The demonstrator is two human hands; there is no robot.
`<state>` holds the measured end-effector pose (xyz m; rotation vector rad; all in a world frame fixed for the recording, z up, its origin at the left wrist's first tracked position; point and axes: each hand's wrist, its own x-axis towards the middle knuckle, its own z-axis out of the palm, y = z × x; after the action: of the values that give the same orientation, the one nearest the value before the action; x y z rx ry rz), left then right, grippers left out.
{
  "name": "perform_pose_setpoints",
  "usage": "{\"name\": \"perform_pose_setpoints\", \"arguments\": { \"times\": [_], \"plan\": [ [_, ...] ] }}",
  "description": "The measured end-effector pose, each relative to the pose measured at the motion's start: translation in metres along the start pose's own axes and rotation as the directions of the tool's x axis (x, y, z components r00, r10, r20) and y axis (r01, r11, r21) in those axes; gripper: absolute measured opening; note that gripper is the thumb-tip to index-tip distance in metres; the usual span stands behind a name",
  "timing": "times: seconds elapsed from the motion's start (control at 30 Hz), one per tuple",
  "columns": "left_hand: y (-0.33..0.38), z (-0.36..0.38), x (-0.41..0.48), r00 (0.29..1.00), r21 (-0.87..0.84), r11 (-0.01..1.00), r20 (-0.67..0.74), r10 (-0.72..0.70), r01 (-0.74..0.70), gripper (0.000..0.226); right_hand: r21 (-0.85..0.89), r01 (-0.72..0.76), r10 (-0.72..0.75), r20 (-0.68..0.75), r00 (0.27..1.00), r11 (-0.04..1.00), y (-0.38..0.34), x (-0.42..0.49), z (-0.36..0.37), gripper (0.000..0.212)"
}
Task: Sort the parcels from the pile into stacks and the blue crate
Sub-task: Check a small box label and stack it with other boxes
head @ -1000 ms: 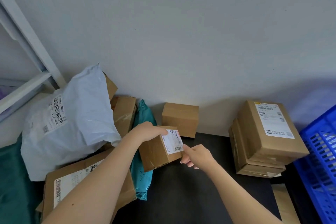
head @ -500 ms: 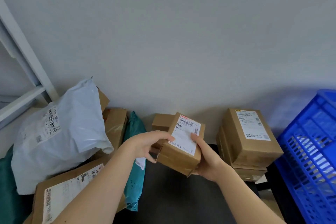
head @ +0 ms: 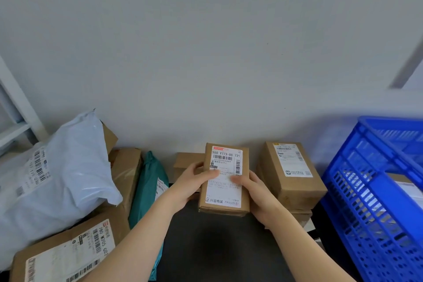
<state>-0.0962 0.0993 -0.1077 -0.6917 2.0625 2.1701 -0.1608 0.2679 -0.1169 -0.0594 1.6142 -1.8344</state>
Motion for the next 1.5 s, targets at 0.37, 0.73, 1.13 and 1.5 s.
{"name": "perform_pose_setpoints", "arguments": {
  "times": [0.37,0.73,1.13,1.5],
  "plan": [
    [0.001,0.004,-0.005,0.999,0.016,0.999,-0.016,0.035,-0.035,0.054,-0.098,0.037,-0.042,-0.048,0.998,0.994,0.001,0.0,-0.002,0.063],
    [-0.007,0.0,0.002,0.999,0.078,0.997,-0.035,0.009,-0.006,0.069,-0.129,0.024,-0.035,-0.085,0.996,0.991,0.004,0.002,-0.001,0.061],
    [-0.009,0.001,0.006,1.0,0.063,0.998,-0.007,-0.022,0.023,0.055,-0.154,-0.002,-0.015,-0.107,0.994,0.988,0.004,0.005,-0.004,0.068],
    [-0.014,-0.007,0.014,0.998,0.105,0.993,0.026,-0.052,0.049,0.066,-0.238,-0.041,0.026,-0.067,0.997,0.97,0.0,0.003,-0.005,0.068]
  ]
}}
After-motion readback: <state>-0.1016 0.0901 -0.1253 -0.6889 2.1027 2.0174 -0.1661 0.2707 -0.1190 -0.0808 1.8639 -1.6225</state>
